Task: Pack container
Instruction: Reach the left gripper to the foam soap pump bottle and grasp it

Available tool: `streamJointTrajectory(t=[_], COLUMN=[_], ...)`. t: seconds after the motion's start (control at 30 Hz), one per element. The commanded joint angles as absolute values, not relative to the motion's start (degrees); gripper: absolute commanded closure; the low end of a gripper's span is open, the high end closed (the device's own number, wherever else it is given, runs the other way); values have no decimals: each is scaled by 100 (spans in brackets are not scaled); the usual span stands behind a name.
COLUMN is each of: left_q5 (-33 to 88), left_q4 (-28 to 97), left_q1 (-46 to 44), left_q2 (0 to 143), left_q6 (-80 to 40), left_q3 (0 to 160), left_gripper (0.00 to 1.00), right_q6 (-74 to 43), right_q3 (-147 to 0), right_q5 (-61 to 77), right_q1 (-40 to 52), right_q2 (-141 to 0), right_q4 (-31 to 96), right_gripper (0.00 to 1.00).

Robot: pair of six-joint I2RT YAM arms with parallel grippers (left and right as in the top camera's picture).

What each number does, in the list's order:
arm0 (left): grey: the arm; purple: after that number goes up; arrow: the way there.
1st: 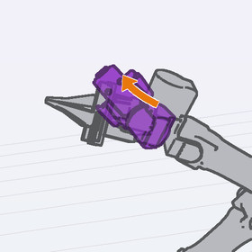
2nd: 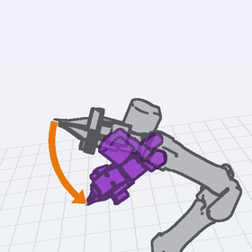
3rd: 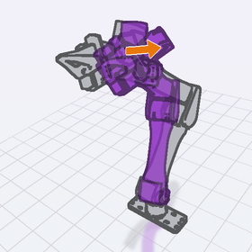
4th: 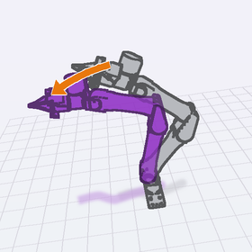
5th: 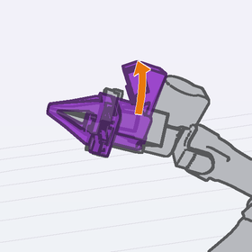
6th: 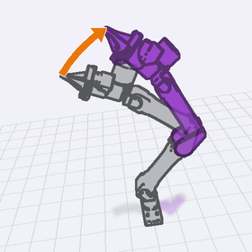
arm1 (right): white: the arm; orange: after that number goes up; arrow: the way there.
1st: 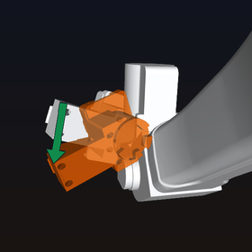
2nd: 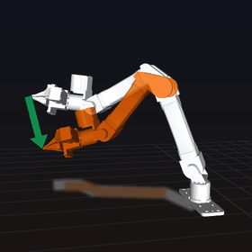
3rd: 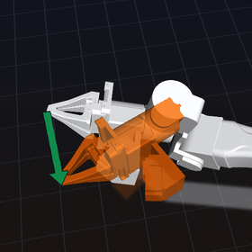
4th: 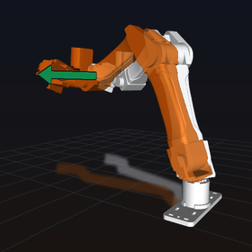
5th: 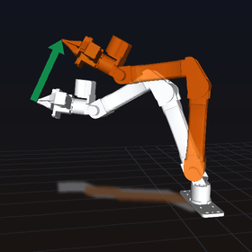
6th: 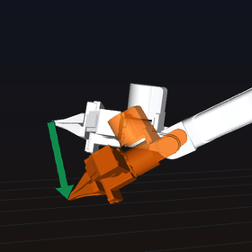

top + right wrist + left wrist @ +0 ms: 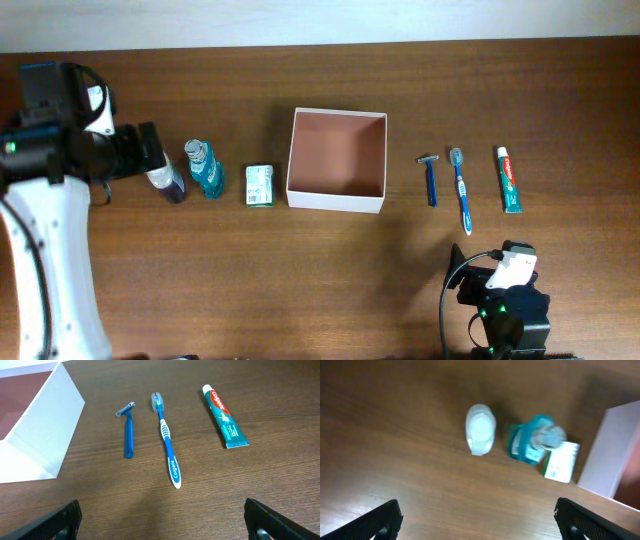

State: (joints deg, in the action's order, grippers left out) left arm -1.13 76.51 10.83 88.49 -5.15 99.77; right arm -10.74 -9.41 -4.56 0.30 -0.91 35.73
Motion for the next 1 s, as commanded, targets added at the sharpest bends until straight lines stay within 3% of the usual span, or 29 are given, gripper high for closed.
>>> streamJointTrajectory(t=[0.0,0.77,0.97], left_q5=[-172,-331,-499], left_q4=[7594,6890,6836], left_q1=[1181,1216,1216], left_q2=[9301,11493,11679], left_q6=[-432,-423,-421], left_q3=[10057,10055,10055], left_gripper=[1,8,28], right_q6=[-1144,-1144,-1144], right_q3=[-899,-899,-899], right_q5=[-451,-451,-451], right_q1=[-8,-8,-8], right_q2=[-51,-51,-51], right_q4=[3573,3573,3573], right_gripper=[1,1,1])
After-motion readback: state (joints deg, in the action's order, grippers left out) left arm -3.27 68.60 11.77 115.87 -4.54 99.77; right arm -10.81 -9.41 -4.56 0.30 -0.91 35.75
